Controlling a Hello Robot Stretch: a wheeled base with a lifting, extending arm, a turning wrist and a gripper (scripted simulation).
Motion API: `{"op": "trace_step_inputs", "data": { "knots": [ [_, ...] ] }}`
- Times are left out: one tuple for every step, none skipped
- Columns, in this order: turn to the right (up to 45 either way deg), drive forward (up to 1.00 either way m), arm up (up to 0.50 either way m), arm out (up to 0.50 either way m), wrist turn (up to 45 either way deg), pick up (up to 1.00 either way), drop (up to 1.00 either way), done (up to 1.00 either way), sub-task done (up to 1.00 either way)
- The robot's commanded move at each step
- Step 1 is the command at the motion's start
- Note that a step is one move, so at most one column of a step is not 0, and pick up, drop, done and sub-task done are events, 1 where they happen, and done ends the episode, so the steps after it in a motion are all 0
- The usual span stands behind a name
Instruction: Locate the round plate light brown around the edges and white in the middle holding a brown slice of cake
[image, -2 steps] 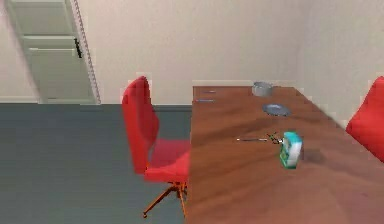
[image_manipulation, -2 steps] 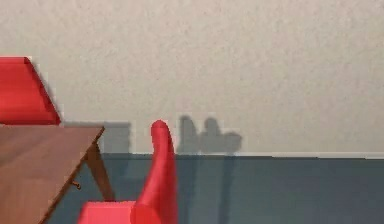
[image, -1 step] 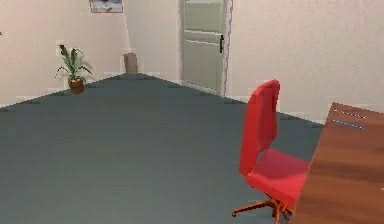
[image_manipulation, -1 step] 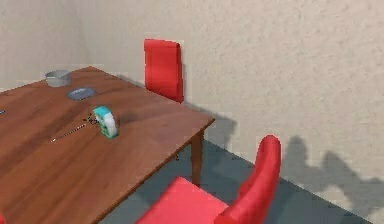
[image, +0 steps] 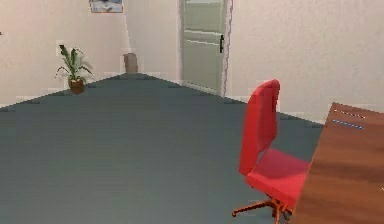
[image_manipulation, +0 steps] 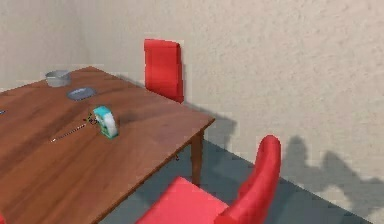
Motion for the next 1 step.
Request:
{"op": "trace_step_inputs", "data": {
  "knots": [
    [45.0,0.0,0.0,0.0,0.0,0.0,0.0,0.0,0.0]
  ]
}}
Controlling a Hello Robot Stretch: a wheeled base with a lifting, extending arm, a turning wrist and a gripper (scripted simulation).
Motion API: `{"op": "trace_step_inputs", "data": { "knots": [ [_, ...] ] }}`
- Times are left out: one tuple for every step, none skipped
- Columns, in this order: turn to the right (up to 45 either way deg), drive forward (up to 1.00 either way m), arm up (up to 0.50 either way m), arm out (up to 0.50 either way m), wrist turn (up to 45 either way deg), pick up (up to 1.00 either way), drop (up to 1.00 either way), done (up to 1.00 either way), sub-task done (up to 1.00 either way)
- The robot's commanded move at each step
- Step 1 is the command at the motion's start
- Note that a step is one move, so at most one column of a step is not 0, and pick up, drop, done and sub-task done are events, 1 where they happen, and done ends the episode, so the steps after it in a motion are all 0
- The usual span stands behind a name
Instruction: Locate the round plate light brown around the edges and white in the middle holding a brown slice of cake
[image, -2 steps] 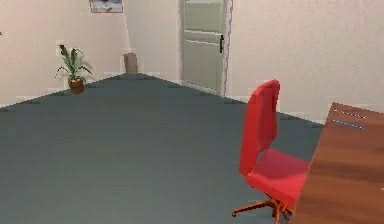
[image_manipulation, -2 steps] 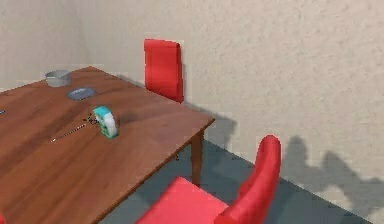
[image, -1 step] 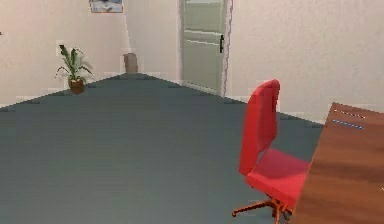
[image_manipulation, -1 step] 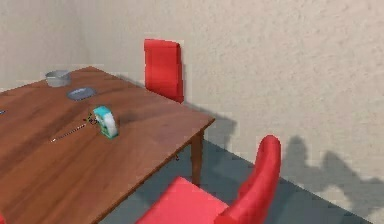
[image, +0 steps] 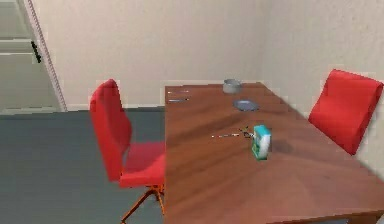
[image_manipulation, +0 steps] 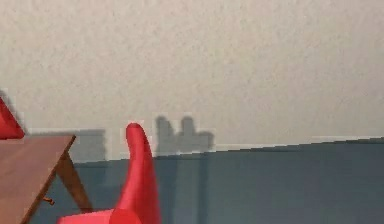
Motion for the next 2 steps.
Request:
{"op": "trace_step_inputs", "data": {
  "knots": [
    [45.0,0.0,0.0,0.0,0.0,0.0,0.0,0.0,0.0],
    [-45.0,0.0,0.0,0.0,0.0,0.0,0.0,0.0,0.0]
  ]
}}
